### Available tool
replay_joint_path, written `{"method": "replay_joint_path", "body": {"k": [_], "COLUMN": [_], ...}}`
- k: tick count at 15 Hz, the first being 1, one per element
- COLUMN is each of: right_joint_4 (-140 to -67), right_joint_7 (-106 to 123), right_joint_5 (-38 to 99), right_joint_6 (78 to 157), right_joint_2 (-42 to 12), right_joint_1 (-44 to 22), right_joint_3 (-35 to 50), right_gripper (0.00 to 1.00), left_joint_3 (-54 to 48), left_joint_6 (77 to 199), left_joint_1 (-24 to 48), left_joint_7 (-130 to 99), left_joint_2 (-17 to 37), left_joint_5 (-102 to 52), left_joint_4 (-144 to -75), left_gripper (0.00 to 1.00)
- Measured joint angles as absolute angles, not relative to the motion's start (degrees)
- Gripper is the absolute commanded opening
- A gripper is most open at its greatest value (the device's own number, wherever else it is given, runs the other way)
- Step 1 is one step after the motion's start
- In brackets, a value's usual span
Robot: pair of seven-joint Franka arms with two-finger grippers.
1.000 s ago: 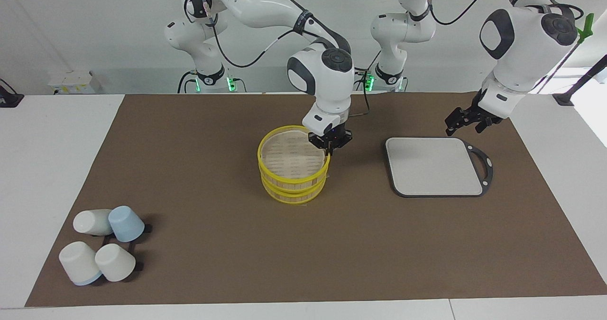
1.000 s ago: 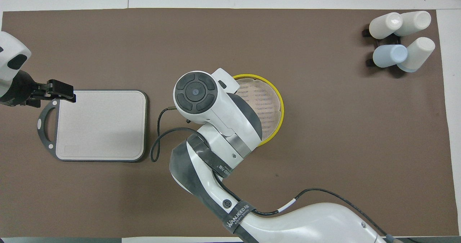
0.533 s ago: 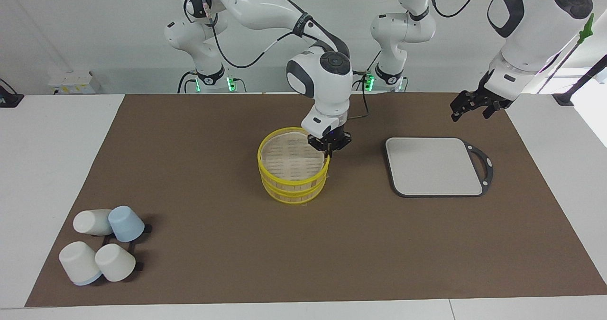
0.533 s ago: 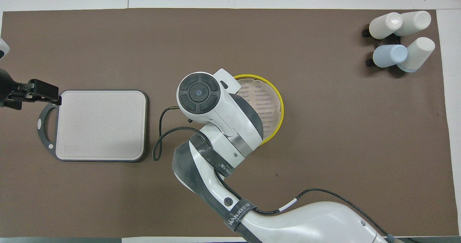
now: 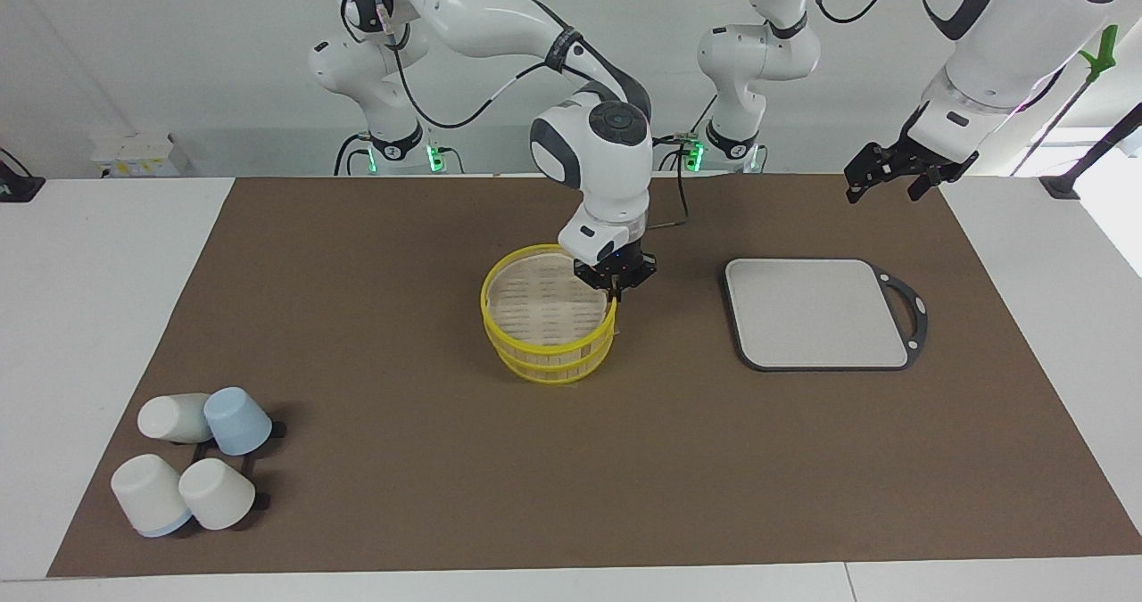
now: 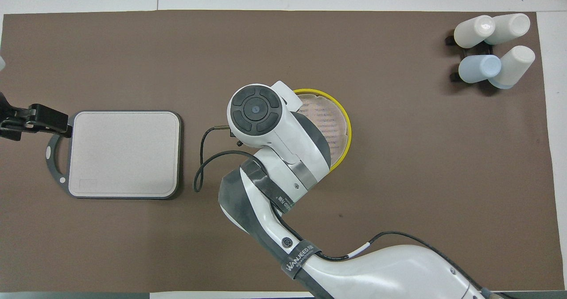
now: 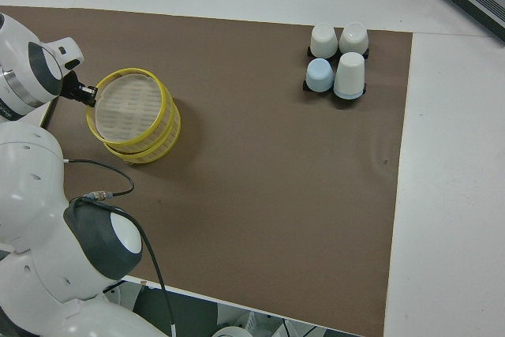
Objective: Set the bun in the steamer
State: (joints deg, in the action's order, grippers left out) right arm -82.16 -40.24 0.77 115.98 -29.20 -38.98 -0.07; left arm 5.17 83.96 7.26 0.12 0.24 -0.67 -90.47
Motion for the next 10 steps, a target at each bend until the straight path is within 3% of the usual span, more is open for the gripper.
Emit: {"method": "replay_joint_path", "body": {"k": [10], "right_joint_4": [-82.9], "right_joint_7": [-40.4], "right_joint_5": [3.0], "right_joint_6": [116.0], "right_joint_2": [-28.9], "right_joint_1": [-39.2], "right_joint_3": [0.0], "right_gripper": [0.0], "left_joint_3": [5.6], "left_joint_6": [87.1], "left_joint_1": [7.3], "left_joint_7": [0.3], "left_joint_2": [0.2], "left_joint_5": [-0.7], "left_joint_4": [-90.4], "left_gripper": [1.0]}}
